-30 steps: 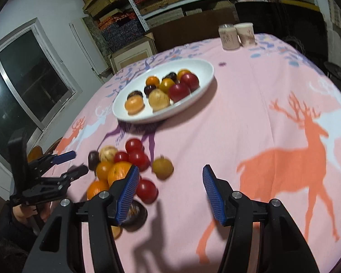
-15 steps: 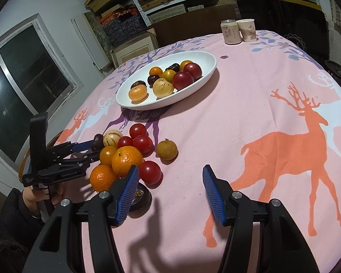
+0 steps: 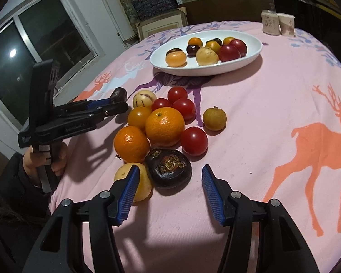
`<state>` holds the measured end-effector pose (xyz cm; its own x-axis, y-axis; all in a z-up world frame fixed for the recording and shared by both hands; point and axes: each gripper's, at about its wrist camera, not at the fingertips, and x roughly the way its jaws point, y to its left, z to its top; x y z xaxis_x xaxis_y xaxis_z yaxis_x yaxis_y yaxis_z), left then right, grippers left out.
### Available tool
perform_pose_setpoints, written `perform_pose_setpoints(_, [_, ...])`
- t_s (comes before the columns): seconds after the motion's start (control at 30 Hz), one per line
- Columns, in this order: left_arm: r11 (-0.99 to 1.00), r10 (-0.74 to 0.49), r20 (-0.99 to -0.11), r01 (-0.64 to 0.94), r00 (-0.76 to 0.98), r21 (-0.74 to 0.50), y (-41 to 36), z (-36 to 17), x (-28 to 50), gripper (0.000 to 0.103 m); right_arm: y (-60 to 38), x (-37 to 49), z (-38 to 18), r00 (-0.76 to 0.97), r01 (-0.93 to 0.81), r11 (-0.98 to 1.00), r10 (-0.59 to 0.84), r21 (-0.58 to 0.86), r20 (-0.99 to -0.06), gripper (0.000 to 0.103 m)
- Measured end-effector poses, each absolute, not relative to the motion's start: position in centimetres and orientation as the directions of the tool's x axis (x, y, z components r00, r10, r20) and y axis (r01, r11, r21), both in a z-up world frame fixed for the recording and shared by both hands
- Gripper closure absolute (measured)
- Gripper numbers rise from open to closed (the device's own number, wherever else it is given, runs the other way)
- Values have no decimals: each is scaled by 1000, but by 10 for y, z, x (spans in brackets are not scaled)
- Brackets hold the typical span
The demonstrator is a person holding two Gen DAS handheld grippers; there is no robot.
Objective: Organize fruits
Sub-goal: 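Carry the purple plum and the dark brown fruit over the plate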
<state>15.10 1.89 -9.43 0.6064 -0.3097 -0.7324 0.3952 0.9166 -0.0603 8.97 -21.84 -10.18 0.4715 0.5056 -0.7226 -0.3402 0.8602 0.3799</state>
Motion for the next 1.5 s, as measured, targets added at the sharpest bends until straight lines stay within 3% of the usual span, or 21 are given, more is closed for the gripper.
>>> perform_pose_setpoints(0.1, [918, -307, -739, 392, 600, -63, 19, -96, 153, 65, -223, 99, -109, 448, -301, 834, 552, 463, -703, 45])
perform_pose_setpoints(0.23, [920, -309, -743, 386, 594, -74, 22, -97, 154, 65, -216, 99, -108, 456, -297, 845, 534, 444, -712, 44])
perform_pose_setpoints(0.3, [920, -308, -743, 386, 594, -73, 21, -98, 154, 65, -208, 92, -102, 486, -338, 875, 478, 347, -732, 49])
perform_pose_setpoints(0.37, [920, -308, -744, 385, 593, -74, 21, -98, 154, 65, -192, 83, -98, 525, -367, 923, 306, 113, -795, 53])
perform_pose_setpoints(0.43, [920, -308, -746, 386, 590, -74, 21, -98, 155, 65, -192, 81, -101, 539, -348, 937, 217, 19, -814, 58])
perform_pose_setpoints(0.6, [916, -307, -748, 396, 589, -65, 19, -99, 153, 65, -201, 79, -98, 539, -361, 925, 308, 115, -784, 55])
perform_pose_setpoints(0.8, [918, -304, -753, 390, 584, -69, 20, -100, 154, 65, -188, 85, -105, 554, -359, 932, 261, 56, -790, 54])
perform_pose_setpoints(1.5, [935, -252, -748, 355, 615, -23, 21, -98, 151, 65, -219, 81, -91, 576, -298, 936, 332, 186, -747, 56])
